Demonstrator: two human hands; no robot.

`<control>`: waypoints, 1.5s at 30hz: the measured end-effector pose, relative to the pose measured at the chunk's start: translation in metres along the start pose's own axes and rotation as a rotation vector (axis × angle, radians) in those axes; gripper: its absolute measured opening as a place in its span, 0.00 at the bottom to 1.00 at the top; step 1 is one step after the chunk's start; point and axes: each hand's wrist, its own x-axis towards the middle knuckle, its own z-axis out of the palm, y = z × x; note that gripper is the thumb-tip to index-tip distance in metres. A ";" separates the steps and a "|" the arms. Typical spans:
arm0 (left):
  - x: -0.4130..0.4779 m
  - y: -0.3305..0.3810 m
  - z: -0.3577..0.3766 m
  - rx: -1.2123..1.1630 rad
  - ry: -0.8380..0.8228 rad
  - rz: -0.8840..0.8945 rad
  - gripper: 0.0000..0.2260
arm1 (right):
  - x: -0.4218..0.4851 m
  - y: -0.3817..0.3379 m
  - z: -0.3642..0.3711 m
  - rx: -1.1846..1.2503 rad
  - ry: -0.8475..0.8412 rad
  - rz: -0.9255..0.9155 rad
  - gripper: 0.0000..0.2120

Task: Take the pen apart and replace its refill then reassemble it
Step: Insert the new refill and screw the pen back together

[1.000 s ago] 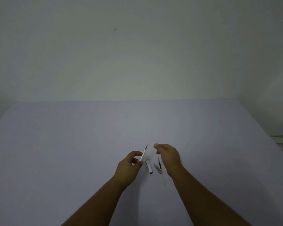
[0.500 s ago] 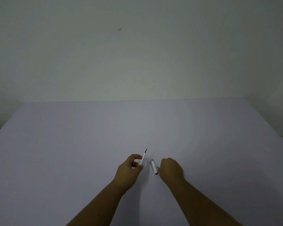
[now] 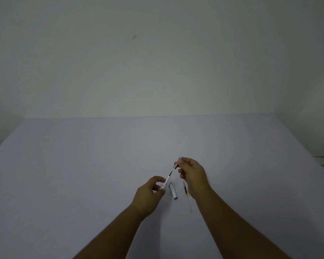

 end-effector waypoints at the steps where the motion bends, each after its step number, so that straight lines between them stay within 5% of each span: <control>1: 0.000 0.001 0.001 0.003 0.002 0.004 0.09 | 0.000 -0.001 -0.001 -0.007 0.004 0.000 0.07; 26: -0.008 0.021 0.003 0.037 0.117 0.043 0.03 | -0.024 -0.004 -0.007 -0.278 -0.205 -0.056 0.02; 39: -0.009 0.028 0.006 0.162 0.150 0.114 0.02 | -0.026 -0.006 0.001 -0.386 -0.104 0.021 0.16; 42: -0.007 0.030 0.004 0.145 0.158 0.104 0.02 | -0.027 -0.010 -0.003 -0.237 -0.203 0.031 0.04; 45: -0.006 0.031 0.005 0.146 0.160 0.110 0.02 | -0.027 -0.011 -0.005 -0.262 -0.194 -0.003 0.07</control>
